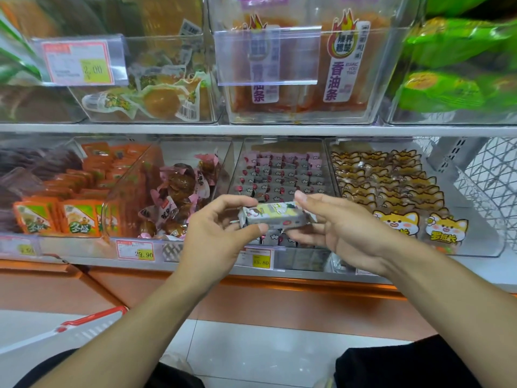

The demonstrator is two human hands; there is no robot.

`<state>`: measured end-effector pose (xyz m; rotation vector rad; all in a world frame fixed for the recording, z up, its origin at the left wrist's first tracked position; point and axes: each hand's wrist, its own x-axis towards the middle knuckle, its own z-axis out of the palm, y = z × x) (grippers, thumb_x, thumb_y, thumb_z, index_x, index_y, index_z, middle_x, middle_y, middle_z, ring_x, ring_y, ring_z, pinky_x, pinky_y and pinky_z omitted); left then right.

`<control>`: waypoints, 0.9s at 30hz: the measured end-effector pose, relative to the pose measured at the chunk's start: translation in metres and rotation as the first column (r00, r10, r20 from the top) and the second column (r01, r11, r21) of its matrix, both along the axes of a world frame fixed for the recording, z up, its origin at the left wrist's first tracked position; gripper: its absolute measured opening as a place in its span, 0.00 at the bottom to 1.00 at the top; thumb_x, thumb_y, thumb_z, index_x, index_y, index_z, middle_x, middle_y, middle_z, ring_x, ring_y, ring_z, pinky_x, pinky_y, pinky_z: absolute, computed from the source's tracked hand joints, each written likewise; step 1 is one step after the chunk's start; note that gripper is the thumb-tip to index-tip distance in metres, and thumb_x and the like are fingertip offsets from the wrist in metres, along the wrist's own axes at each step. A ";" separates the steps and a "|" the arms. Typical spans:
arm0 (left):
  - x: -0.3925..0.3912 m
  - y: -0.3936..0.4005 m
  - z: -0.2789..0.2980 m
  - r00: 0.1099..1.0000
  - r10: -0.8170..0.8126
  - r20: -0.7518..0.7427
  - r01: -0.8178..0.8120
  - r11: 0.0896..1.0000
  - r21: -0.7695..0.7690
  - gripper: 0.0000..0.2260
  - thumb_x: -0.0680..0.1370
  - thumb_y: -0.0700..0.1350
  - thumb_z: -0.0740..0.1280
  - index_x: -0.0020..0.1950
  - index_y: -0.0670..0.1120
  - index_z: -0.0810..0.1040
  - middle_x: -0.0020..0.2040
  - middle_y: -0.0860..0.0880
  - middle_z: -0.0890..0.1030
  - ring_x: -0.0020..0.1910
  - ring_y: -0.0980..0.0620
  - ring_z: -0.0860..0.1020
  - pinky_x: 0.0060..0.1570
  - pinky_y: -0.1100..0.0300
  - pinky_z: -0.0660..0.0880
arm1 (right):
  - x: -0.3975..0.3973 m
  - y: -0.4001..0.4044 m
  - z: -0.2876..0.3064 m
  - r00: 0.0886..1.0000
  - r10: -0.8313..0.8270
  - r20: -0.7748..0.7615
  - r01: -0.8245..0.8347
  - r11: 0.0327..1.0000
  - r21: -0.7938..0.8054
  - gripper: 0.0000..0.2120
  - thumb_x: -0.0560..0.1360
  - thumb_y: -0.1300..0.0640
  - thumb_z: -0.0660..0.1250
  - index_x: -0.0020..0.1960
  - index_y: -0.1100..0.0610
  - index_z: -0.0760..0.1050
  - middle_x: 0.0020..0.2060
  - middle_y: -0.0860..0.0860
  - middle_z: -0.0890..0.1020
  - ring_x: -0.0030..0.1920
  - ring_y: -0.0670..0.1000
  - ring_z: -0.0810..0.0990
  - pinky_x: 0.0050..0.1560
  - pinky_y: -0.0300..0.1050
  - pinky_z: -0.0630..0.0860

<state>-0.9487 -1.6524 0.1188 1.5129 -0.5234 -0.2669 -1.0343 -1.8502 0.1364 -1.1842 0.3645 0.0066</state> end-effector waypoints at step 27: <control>-0.009 0.020 -0.015 0.824 -0.209 0.526 -0.382 0.480 0.790 0.23 0.76 0.63 0.67 0.69 0.57 0.75 0.65 0.57 0.80 0.63 0.51 0.79 0.57 0.54 0.74 | 0.064 0.040 0.002 0.982 0.024 0.189 0.144 0.554 -0.820 0.17 0.70 0.53 0.77 0.57 0.44 0.77 0.44 0.50 0.85 0.43 0.52 0.83 0.46 0.58 0.82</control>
